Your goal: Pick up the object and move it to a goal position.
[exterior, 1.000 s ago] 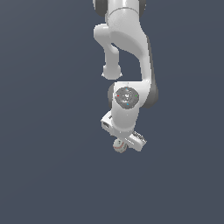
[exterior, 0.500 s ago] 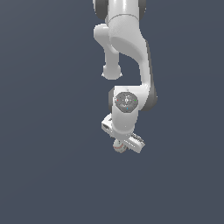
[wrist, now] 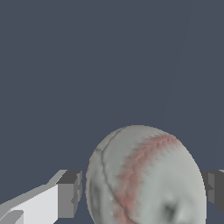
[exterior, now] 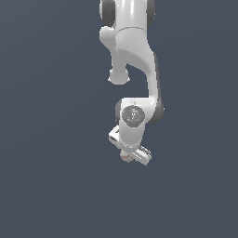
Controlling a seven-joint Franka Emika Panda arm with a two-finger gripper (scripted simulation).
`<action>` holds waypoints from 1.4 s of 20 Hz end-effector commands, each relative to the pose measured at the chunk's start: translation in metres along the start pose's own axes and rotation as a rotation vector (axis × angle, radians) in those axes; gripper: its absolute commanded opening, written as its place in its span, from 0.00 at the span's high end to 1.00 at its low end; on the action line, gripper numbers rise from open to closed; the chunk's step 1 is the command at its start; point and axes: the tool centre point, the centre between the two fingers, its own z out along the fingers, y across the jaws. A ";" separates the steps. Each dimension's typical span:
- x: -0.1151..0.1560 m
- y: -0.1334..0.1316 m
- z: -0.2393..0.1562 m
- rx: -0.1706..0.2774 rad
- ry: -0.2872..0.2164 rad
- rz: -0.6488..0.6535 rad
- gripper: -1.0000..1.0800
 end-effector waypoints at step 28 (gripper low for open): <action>0.001 0.033 -0.073 0.002 0.000 0.000 1.00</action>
